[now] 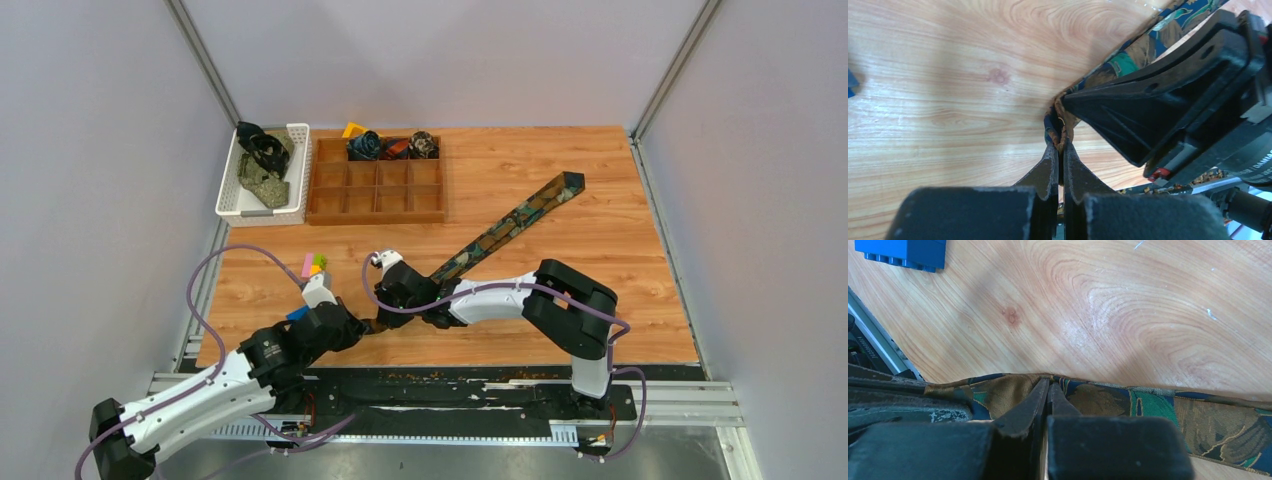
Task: Roll the ties
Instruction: Roll the tie at the center of the board.
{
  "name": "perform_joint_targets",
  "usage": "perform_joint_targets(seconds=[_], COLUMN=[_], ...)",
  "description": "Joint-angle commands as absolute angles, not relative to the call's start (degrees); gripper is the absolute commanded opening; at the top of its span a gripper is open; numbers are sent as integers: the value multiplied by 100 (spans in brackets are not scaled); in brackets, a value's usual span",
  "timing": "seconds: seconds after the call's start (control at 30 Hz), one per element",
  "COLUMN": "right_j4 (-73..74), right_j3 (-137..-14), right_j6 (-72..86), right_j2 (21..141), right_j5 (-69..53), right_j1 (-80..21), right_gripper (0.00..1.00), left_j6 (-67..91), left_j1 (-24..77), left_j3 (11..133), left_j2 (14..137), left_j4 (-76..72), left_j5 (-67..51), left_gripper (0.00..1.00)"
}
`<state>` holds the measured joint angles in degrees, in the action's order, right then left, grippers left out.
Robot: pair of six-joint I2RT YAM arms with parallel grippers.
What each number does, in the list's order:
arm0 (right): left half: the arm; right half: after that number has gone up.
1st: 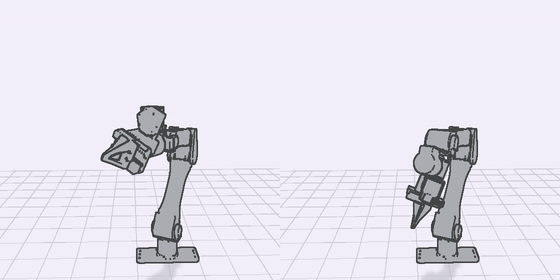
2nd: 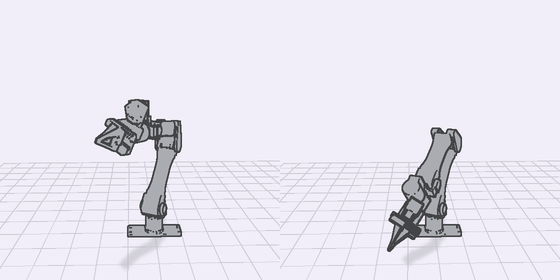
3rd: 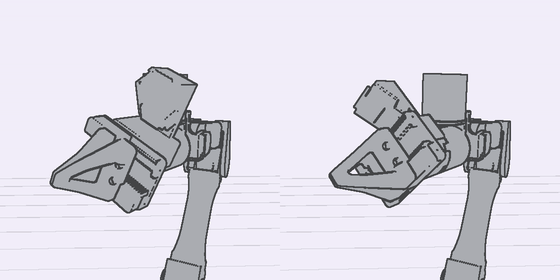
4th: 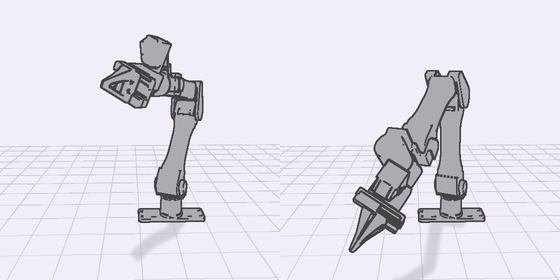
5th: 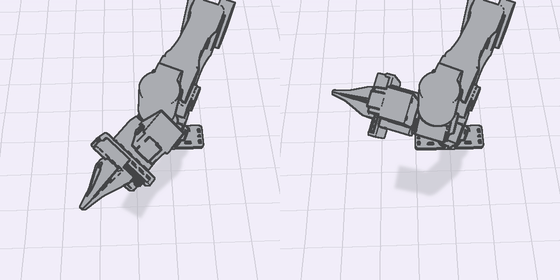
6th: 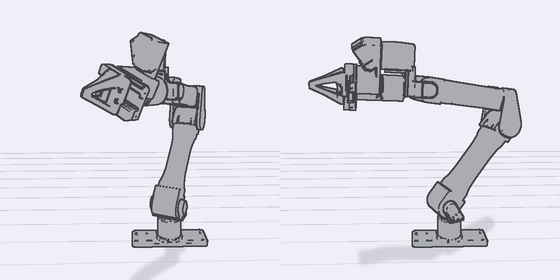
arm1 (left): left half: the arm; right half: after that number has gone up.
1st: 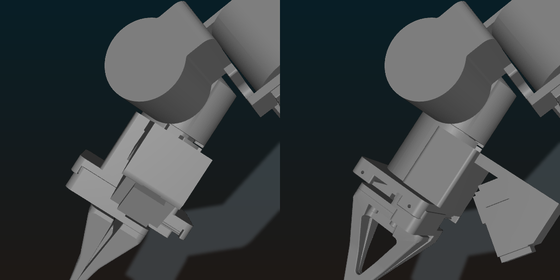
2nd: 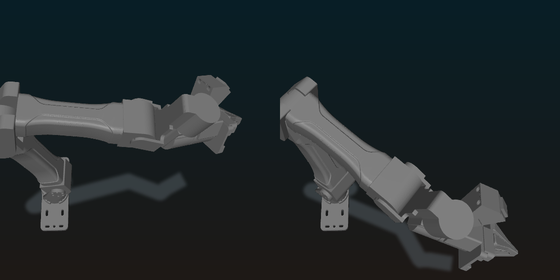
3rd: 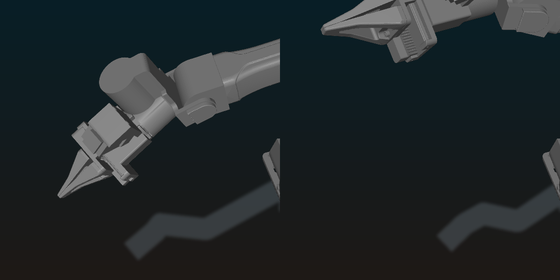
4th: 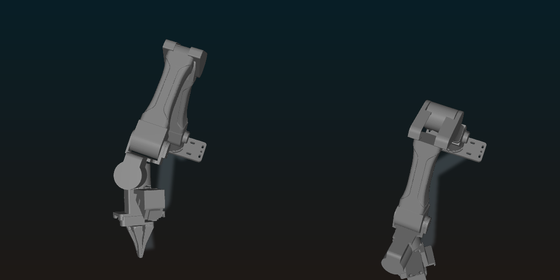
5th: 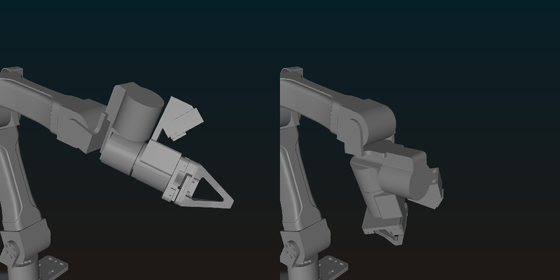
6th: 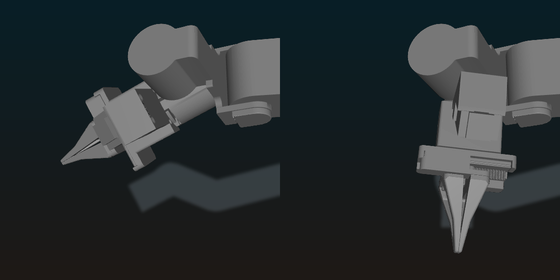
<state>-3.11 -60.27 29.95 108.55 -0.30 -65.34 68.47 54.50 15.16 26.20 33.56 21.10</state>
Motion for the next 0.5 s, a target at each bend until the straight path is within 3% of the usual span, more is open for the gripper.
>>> perform_joint_targets(seconds=[0.0,0.47], right_j4=[-229,59], right_j3=[-5890,-5895], right_j6=[3067,2957], right_j2=[10775,10309], right_j5=[-99,169], right_j1=[-6595,-6590], right_gripper=[0,0], left_j6=[6608,6293], left_j1=[5432,5431], left_j3=[1854,2370], left_j2=[2952,4118], left_j4=[2928,2052], left_j5=[2111,2160], left_gripper=[0,0])
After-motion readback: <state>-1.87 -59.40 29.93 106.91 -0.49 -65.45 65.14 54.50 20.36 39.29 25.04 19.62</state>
